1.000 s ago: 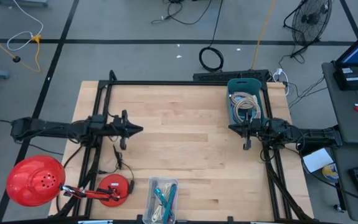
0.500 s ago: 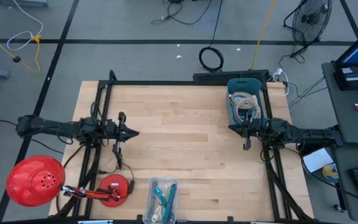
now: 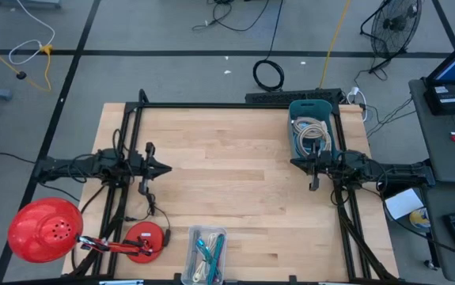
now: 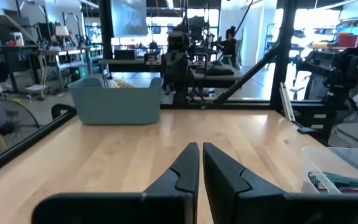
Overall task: Pick & Place USB Port
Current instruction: Return to Home Position
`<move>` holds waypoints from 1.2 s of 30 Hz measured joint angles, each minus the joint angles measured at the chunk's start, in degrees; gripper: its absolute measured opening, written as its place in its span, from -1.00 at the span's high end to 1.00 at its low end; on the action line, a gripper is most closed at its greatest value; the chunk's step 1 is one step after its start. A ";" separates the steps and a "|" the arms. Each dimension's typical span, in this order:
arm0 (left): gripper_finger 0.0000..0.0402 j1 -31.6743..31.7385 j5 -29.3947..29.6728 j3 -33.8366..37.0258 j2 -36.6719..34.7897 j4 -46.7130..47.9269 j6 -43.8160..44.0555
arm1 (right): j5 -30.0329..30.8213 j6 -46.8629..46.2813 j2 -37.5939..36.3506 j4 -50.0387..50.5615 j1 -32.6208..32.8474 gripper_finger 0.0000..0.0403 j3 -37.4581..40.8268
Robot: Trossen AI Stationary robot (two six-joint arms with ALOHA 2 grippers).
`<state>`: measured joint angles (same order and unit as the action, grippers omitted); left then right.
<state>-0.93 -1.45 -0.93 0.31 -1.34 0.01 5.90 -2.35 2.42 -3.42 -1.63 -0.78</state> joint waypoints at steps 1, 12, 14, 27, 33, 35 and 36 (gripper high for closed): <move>0.87 0.00 -0.02 0.00 -0.04 0.15 0.06 | 0.04 0.00 0.03 -0.13 0.01 1.00 -0.01; 0.87 0.00 1.81 -0.02 3.03 0.61 -1.72 | 0.06 0.00 0.24 -0.17 0.02 1.00 0.01; 0.87 0.00 1.81 -0.02 4.32 0.67 -1.79 | 0.06 0.00 0.24 -0.17 0.02 1.00 0.00; 0.87 0.04 6.69 -0.02 8.36 -0.03 -15.00 | 0.06 0.00 0.24 -0.17 0.00 1.00 0.00; 0.87 0.04 6.55 0.14 8.38 -1.61 -10.06 | 0.06 0.00 0.24 -0.19 0.00 1.00 -0.01; 0.87 0.04 6.34 0.15 8.36 -3.24 -7.26 | 0.04 0.00 0.24 -0.18 0.01 1.00 -0.01; 0.87 0.04 6.27 0.15 8.36 -4.05 -5.72 | 0.04 0.01 0.24 -0.17 0.01 1.00 0.01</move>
<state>-0.89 4.82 -0.78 8.67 -5.39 -5.71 5.93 -2.34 2.66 -3.60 -1.62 -0.78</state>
